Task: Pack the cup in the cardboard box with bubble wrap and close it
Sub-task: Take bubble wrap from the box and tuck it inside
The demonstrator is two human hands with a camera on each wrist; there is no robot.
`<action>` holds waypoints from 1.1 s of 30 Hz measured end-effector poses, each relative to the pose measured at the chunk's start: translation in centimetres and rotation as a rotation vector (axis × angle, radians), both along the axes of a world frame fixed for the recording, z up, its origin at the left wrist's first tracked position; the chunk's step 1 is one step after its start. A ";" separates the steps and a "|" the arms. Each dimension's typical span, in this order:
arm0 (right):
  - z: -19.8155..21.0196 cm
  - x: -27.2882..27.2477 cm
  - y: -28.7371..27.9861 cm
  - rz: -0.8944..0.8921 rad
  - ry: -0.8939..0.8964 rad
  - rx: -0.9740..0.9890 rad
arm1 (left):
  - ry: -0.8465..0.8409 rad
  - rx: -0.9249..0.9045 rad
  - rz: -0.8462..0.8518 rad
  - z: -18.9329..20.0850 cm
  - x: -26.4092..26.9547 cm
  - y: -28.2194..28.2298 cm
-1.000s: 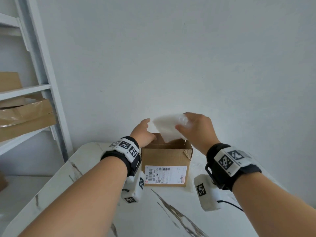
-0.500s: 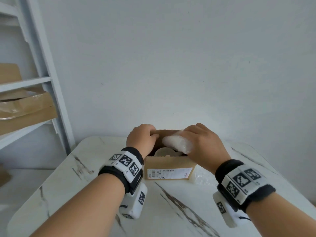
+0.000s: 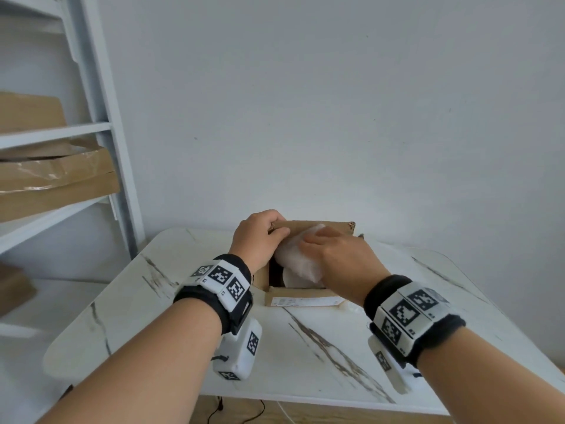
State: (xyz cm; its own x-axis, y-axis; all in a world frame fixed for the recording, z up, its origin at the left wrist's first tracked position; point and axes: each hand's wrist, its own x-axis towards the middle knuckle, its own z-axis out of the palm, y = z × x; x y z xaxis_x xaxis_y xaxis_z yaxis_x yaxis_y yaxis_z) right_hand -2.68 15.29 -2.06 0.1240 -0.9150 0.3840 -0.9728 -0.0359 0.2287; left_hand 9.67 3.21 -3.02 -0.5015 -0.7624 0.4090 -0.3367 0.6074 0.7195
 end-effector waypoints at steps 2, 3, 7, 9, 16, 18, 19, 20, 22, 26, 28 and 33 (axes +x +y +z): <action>-0.9 0.2 -0.3 -0.092 0.063 0.233 | 0.008 -0.009 0.022 0.0 0.1 -0.2; -1.4 0.5 -0.1 -0.128 0.063 0.344 | 0.011 -0.007 0.020 0.0 0.1 -0.3; -3.4 1.1 0.5 -0.190 0.022 0.401 | -0.005 0.016 -0.052 -0.2 -0.3 -0.1; -3.9 1.1 0.4 -0.220 0.022 0.404 | -0.040 0.020 -0.072 -0.7 -0.4 0.0; -2.6 0.2 -0.1 -0.101 -0.040 0.195 | -0.148 0.133 -0.057 0.8 -0.9 -0.4; -1.2 0.7 -0.2 -0.077 -0.081 0.232 | -0.197 0.218 -0.060 1.8 -1.0 -0.8; -0.8 0.9 -0.6 -0.071 -0.116 0.284 | -0.227 0.258 -0.060 2.2 -1.1 -1.0; -0.4 1.1 -1.0 -0.056 -0.136 0.324 | -0.253 0.289 -0.063 2.5 -1.1 -1.2; 0.3 1.3 -1.8 -0.081 -0.136 0.402 | -0.292 0.347 -0.064 2.9 -1.3 -1.5; 1.7 1.0 -2.0 -0.226 -0.190 0.574 | -0.256 0.478 -0.049 3.2 -1.1 -1.8; 1.6 1.2 -2.6 -0.262 -0.200 0.577 | -0.221 0.604 -0.078 2.8 -0.8 -1.7; 0.2 1.1 -4.5 -0.301 -0.233 0.627 | -0.208 0.783 -0.094 1.9 -0.1 -1.5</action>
State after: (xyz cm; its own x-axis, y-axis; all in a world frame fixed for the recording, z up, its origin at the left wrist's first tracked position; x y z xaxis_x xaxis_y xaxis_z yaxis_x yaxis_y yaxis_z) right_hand -1.61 10.78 -1.83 -0.1885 -0.9529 -0.2374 -0.9820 0.1846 0.0391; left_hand 9.54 1.68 -1.11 -0.5850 -0.7391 -0.3340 -0.4829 -0.0135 0.8756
